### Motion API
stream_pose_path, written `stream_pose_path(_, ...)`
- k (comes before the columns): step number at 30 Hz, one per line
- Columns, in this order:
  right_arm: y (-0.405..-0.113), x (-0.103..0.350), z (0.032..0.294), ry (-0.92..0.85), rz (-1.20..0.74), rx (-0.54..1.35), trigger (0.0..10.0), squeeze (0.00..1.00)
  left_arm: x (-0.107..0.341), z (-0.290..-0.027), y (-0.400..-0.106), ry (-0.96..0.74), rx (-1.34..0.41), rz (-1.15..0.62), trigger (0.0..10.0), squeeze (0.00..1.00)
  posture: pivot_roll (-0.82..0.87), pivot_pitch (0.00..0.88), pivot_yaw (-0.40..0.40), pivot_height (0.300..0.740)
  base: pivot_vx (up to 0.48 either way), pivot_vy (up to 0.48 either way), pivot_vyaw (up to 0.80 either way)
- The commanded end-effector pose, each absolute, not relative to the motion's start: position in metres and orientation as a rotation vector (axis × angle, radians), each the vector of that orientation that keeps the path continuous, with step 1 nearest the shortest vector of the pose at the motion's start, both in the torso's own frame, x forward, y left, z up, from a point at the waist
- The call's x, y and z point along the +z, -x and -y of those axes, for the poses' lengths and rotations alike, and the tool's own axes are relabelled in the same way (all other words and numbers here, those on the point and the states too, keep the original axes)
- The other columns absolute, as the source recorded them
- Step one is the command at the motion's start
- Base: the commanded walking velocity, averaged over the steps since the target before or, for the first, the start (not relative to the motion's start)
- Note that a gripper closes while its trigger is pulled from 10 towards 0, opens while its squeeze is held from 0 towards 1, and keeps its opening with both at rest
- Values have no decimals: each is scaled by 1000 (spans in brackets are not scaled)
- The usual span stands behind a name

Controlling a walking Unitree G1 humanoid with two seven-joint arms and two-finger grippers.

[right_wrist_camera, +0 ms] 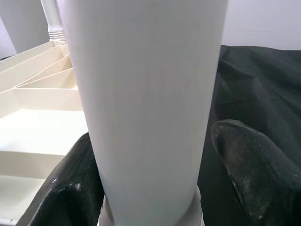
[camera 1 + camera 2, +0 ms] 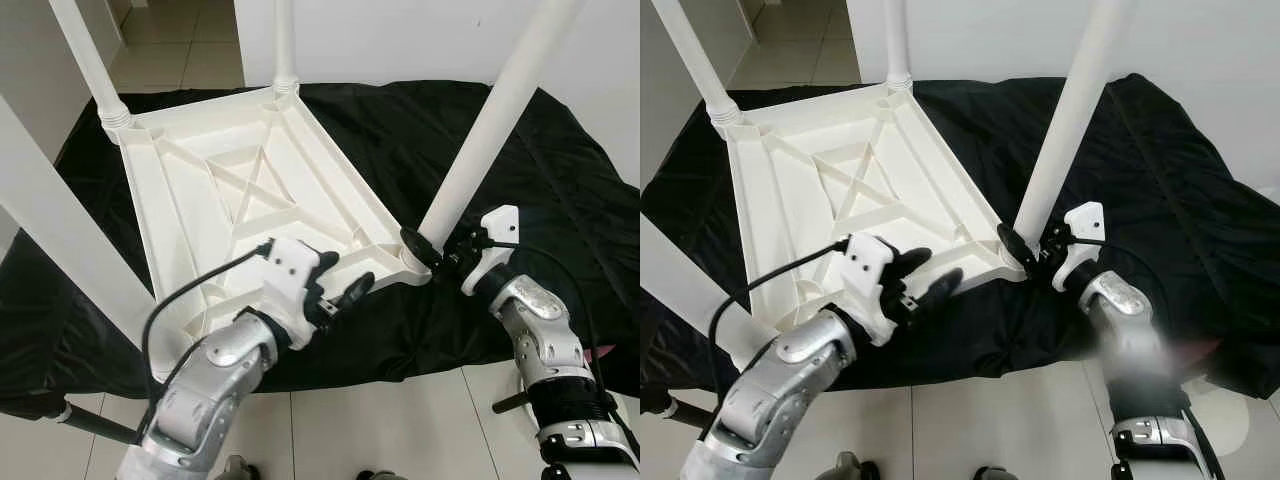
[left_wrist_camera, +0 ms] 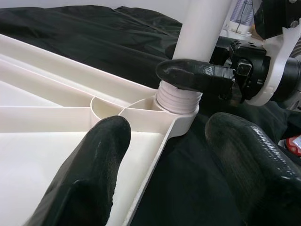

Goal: Building children table

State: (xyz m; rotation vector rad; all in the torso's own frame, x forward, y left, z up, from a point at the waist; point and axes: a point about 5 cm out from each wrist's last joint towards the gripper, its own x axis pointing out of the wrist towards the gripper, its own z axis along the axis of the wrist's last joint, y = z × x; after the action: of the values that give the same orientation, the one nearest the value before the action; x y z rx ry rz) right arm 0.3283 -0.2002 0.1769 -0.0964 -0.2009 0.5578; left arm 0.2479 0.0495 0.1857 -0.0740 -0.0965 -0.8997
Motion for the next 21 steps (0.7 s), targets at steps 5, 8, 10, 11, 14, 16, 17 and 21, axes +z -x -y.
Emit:
stream_pose_path(5,-328,175,195,134,198,618,8863,0,187,-50,-244,57,-893,100,10000,0,-11,120,13,740,0,0,0)
stream_pose_path(8,-332,176,194,147,200,634,3804,0,186,-51,-245,19,-886,106,10000,0,-7,114,12,740,0,0,0)
stream_pose_path(10,-335,175,194,160,197,636,118,0,187,-52,-247,9,-861,114,10000,0,-7,99,9,740,0,0,0)
stream_pose_path(11,-335,174,194,162,196,636,0,0,187,-52,-249,9,-850,116,10000,0,-7,94,7,740,0,0,0)
stream_pose_path(14,-335,173,194,163,194,635,0,0,188,-52,-249,14,-840,124,10000,0,-5,86,7,740,0,0,0)
stream_pose_path(16,-333,171,193,159,188,630,0,0,189,-52,-250,26,-829,128,10000,0,-4,82,6,740,0,0,0)
stream_pose_path(17,-333,171,193,159,188,630,0,0,189,-52,-250,26,-829,128,10000,0,-4,82,6,740,0,0,0)
stream_pose_path(21,-327,161,192,128,163,583,10000,0,183,-51,-248,17,-815,114,10000,0,-19,56,16,740,0,0,0)
